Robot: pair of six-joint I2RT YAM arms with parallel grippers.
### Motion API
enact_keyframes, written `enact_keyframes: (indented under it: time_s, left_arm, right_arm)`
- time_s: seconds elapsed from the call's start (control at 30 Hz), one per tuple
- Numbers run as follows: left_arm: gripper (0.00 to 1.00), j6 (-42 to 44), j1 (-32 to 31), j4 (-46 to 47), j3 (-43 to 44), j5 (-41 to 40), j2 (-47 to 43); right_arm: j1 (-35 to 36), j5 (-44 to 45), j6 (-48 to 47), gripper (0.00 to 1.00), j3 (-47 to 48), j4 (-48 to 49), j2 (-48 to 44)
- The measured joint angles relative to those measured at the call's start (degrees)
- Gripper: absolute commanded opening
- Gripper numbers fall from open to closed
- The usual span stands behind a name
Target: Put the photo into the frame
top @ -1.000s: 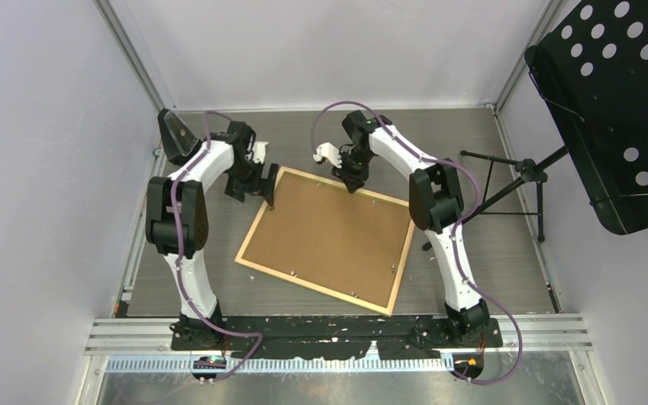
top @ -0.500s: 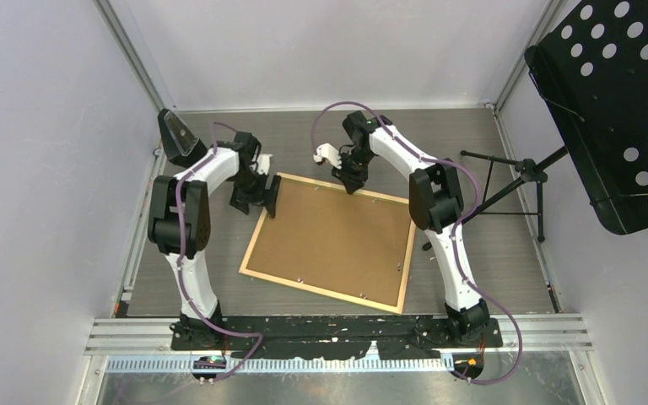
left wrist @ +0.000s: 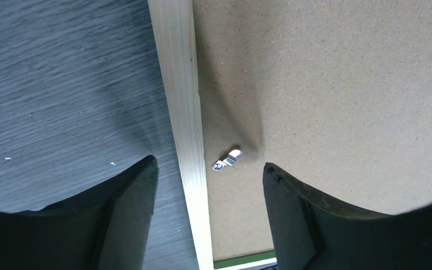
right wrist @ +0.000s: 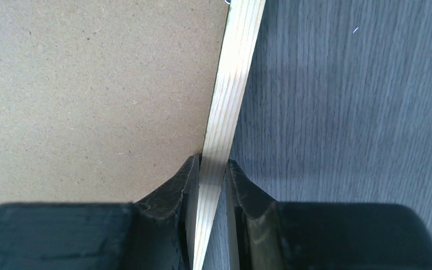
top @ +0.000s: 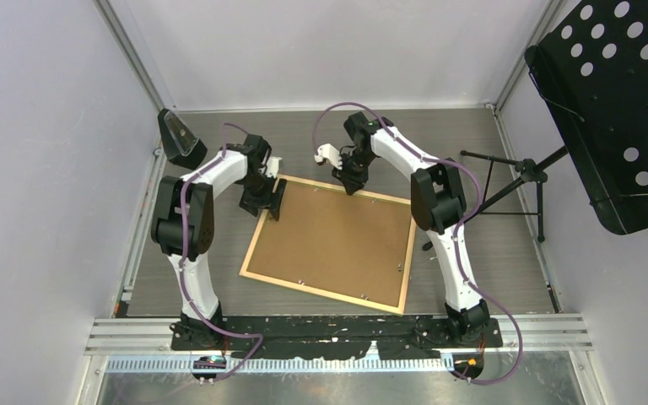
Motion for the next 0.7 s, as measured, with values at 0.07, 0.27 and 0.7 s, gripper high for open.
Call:
enact_keyframes:
  time_s: [0.07,0.27,0.7]
  left_arm:
    - [0.64,0.02,0.0,0.04,0.0,-0.09,0.0]
    - [0.59,0.0,-0.22,0.24,0.0,-0.42,0.02]
    - [0.54,-0.28,-0.92,2.32,-2.67,-1.01,-0.48]
  right_arm:
    - [0.0,-0.02,0.02,0.06,-0.11,0.09,-0.02]
    - [0.0,-0.15,0.02,0.05,-0.94,0.66,-0.5]
    - [0.0,-0.59,0.0,0.05,-1.77,1.09,-0.87]
